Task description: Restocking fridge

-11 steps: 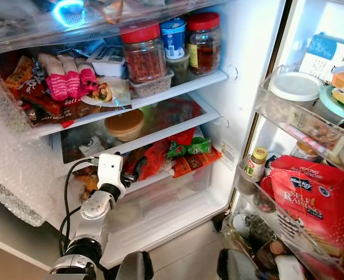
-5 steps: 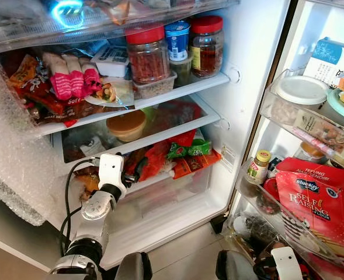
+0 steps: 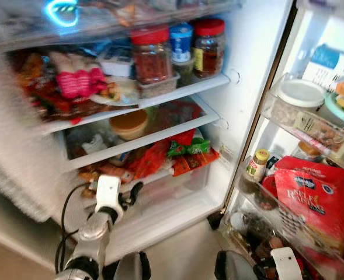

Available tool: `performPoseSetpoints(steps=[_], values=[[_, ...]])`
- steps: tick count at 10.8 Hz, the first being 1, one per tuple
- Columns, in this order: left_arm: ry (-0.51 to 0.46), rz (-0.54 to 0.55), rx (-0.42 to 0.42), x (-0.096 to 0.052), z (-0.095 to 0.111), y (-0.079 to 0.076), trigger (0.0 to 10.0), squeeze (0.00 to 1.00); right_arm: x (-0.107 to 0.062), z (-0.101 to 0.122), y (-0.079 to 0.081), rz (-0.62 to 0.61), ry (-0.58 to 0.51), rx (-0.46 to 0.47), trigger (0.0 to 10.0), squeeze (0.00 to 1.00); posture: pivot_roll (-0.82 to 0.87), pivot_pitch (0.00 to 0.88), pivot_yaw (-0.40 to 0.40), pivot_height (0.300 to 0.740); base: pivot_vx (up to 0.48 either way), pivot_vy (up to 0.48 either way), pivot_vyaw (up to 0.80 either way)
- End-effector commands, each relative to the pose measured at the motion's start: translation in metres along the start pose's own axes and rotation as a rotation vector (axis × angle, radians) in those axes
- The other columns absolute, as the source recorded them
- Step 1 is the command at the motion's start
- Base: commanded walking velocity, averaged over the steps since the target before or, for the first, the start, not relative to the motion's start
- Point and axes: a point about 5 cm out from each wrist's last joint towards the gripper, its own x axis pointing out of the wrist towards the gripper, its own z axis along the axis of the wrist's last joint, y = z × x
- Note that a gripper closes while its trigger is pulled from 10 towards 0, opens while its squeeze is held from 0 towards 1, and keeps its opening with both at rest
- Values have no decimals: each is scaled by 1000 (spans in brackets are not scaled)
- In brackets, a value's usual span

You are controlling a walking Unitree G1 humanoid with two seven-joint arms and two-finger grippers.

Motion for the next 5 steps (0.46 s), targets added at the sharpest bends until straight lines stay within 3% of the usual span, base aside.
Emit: performPoseSetpoints(steps=[1, 2, 5], values=[[46, 19, -11, -5, -10, 3, 10000, 0, 1, -4, 10, 36, 18, 7, 10000, 0, 5, 6, 37, 596, -330, 0, 0], [56, 23, -11, -5, -11, 4, 10000, 0, 1, -4, 10, 36, 17, 8, 10000, 0, 5, 6, 37, 596, -341, 0, 0], [166, 99, -85, -10, -28, 6, 10000, 0, 1, -4, 10, 36, 17, 13, 10000, 0, 5, 7, 35, 596, 0, 0, 0]])
